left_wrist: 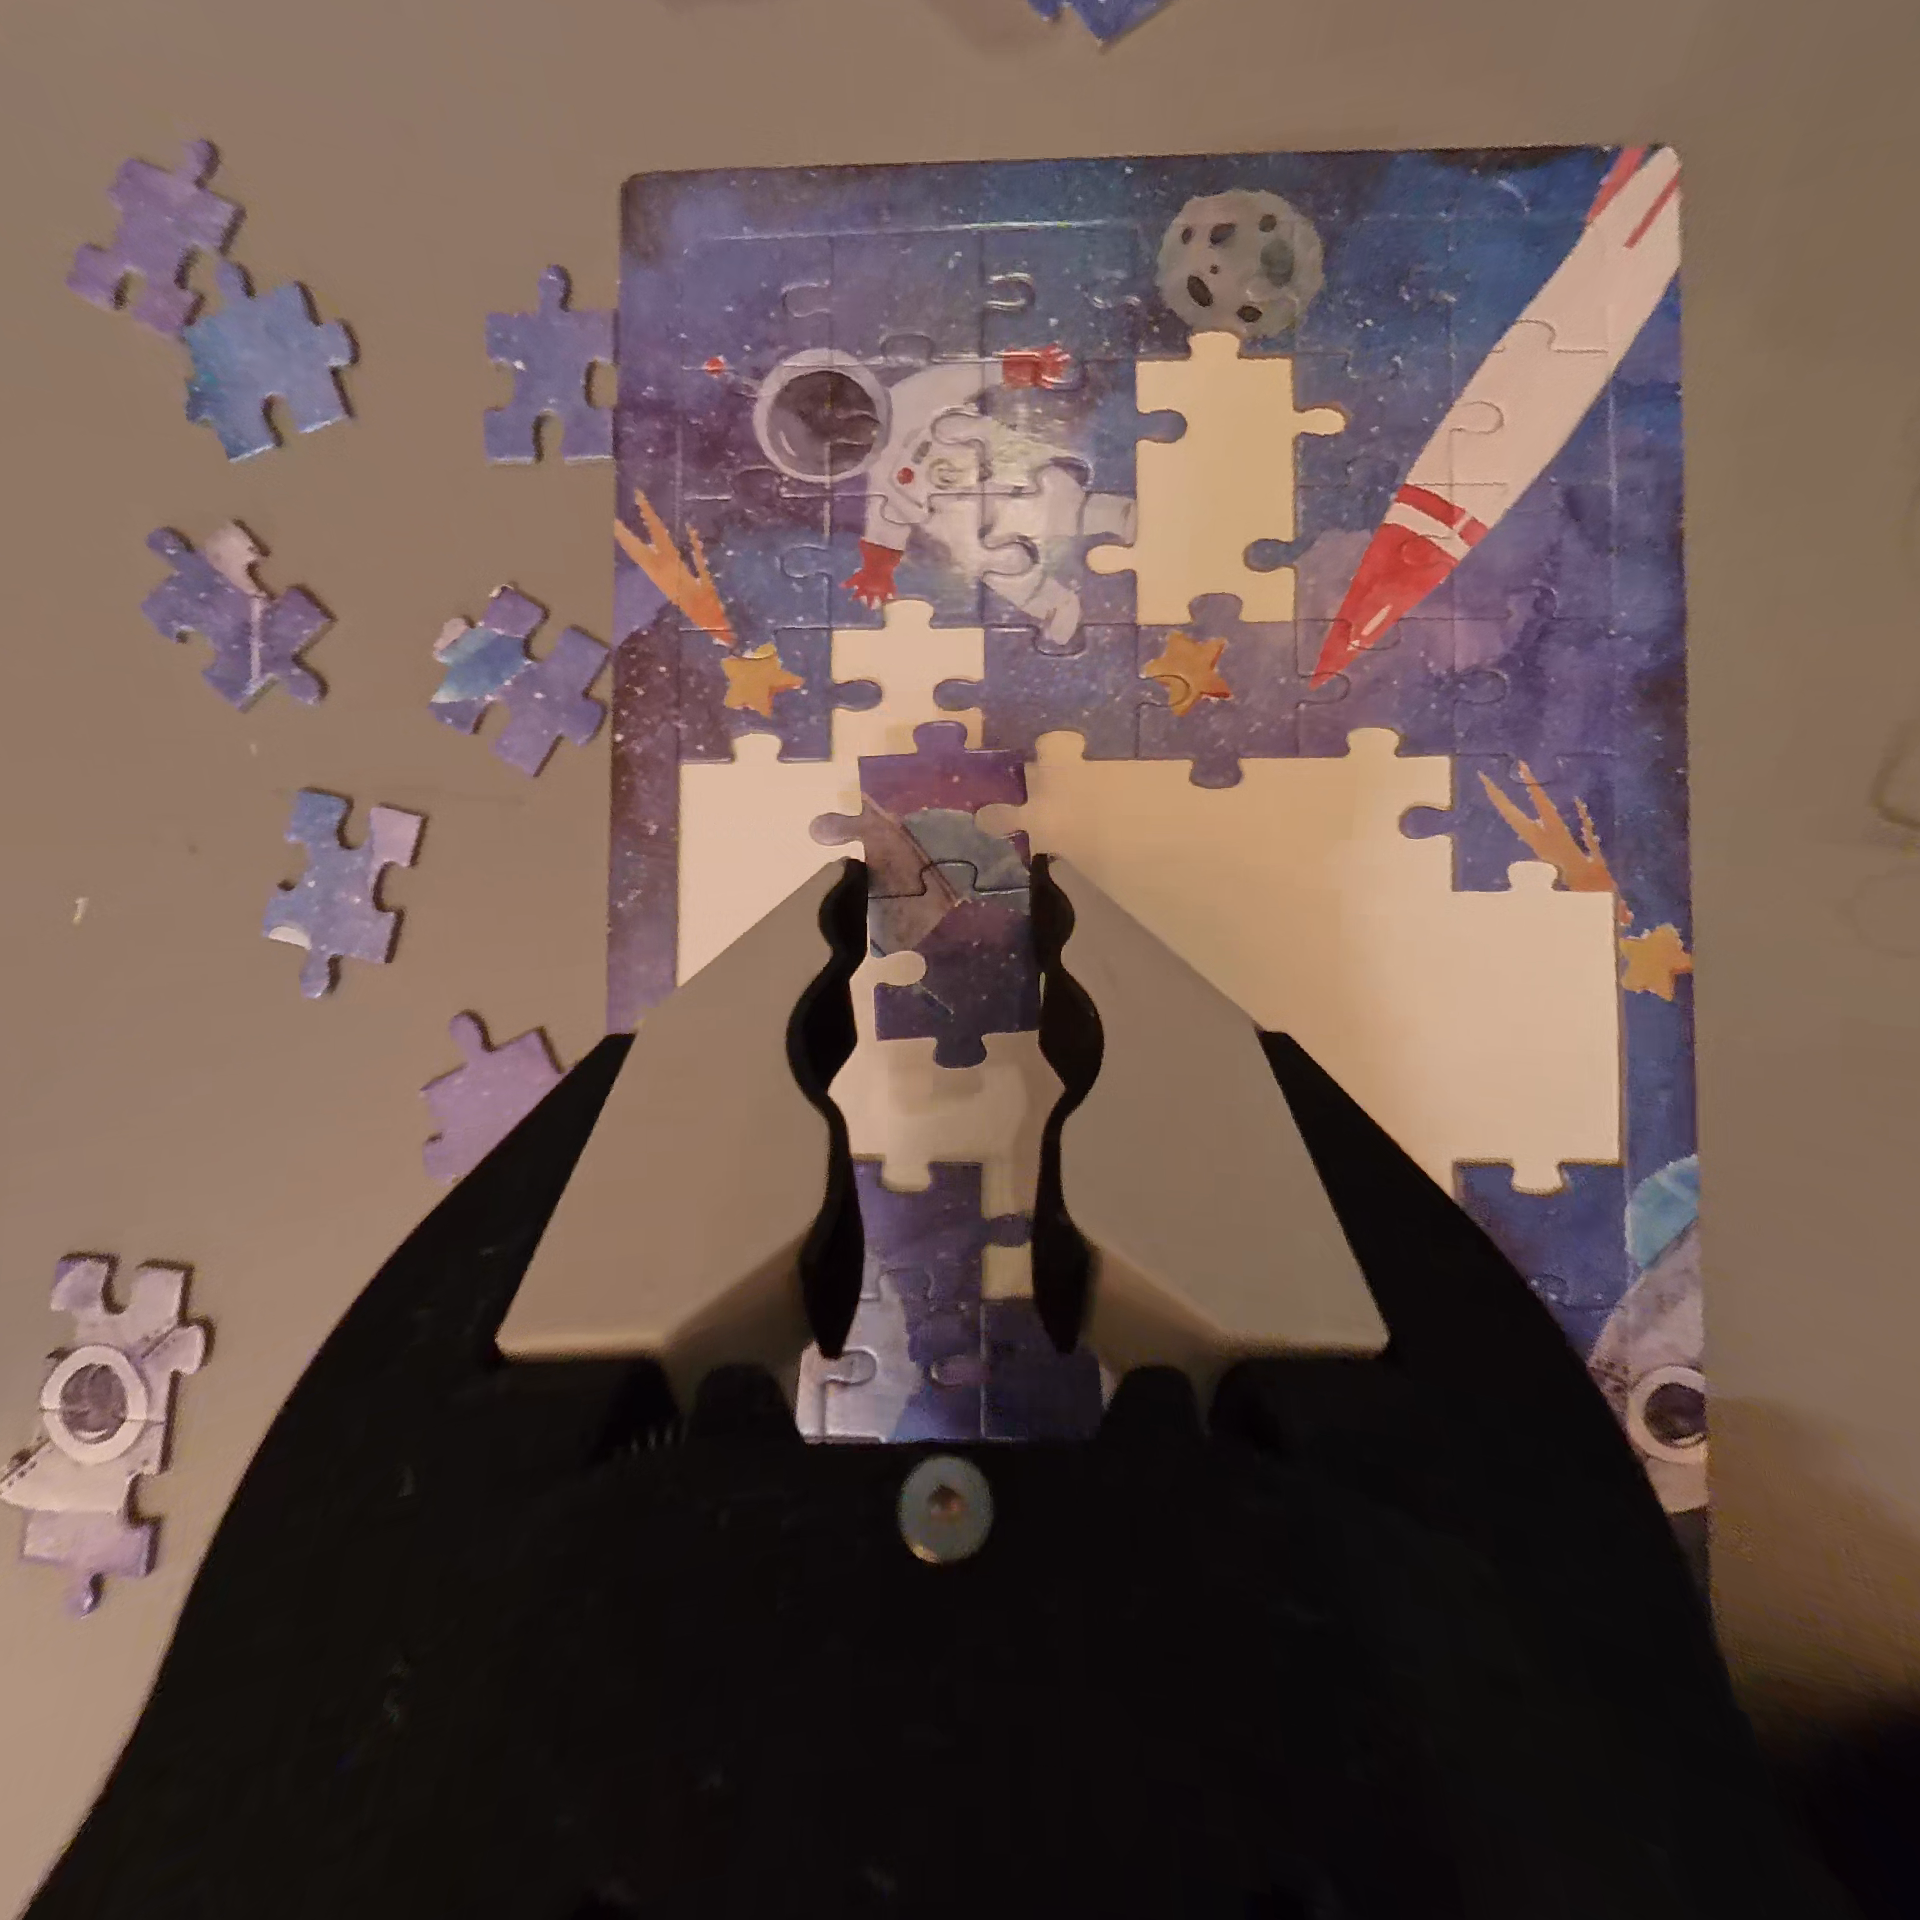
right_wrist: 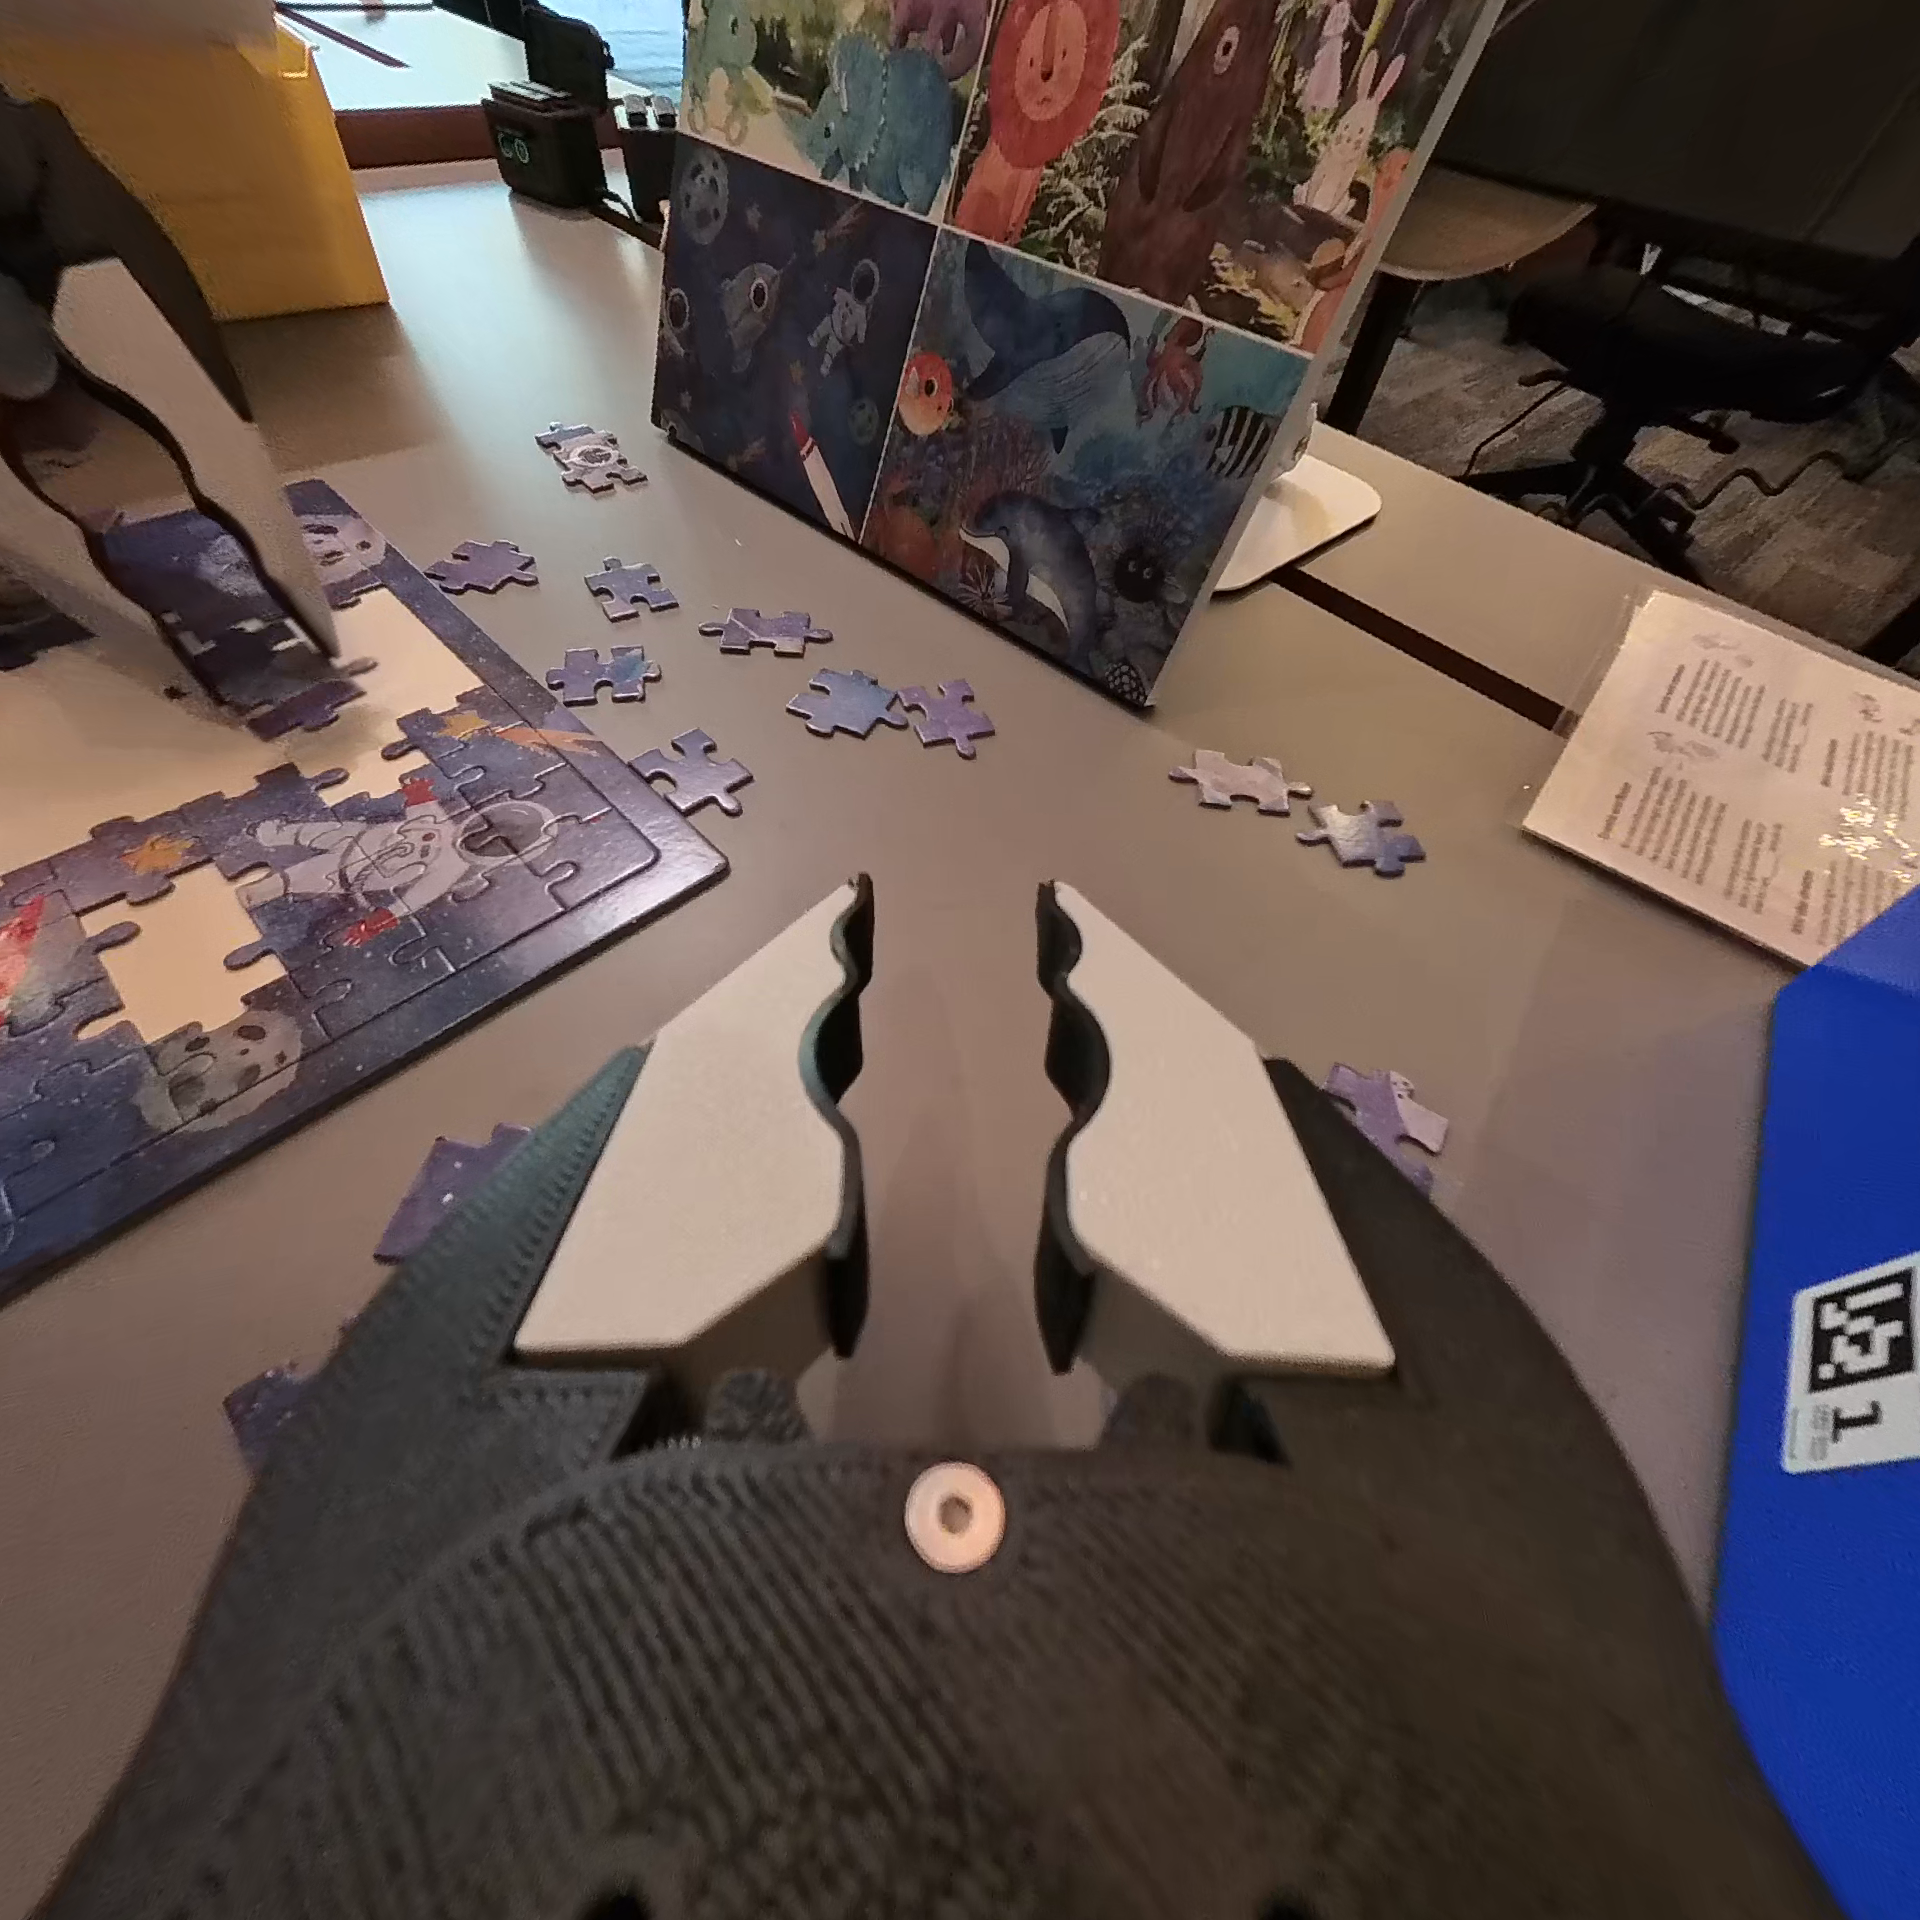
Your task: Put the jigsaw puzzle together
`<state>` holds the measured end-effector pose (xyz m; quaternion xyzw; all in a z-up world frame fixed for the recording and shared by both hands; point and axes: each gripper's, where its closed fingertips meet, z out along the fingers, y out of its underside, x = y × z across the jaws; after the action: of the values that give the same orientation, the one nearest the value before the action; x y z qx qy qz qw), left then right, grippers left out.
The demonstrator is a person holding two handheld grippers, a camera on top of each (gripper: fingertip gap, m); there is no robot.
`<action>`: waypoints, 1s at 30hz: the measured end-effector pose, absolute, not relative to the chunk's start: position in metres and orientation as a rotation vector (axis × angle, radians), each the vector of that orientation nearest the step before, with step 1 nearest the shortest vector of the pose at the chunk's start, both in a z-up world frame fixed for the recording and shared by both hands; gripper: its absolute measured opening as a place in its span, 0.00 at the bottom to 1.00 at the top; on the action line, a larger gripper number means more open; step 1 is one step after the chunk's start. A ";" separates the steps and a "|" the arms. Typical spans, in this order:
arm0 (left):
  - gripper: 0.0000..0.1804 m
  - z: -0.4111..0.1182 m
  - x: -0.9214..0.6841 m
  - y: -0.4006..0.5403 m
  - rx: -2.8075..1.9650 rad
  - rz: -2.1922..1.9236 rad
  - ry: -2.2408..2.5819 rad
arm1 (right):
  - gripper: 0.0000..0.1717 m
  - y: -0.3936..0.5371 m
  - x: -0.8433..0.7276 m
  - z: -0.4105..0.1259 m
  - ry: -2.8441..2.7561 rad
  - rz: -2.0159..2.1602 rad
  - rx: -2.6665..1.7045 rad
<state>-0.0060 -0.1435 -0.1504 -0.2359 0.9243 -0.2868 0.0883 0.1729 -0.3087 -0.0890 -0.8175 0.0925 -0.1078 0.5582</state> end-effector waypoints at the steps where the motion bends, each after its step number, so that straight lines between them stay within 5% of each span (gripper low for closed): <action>1: 0.17 -0.151 -0.009 -0.145 -0.699 -0.863 2.763 | 0.18 -0.309 0.173 -0.089 0.220 -0.255 -1.929; 30: 0.17 -0.159 -0.025 -0.154 -0.660 -0.818 2.834 | 0.17 -0.309 0.174 -0.093 0.224 -0.247 -1.939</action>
<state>-0.0250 -0.1545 -0.1590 -0.2179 0.9359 -0.2703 0.0594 0.1740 -0.3085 -0.0930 -0.8207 0.0946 -0.1044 0.5538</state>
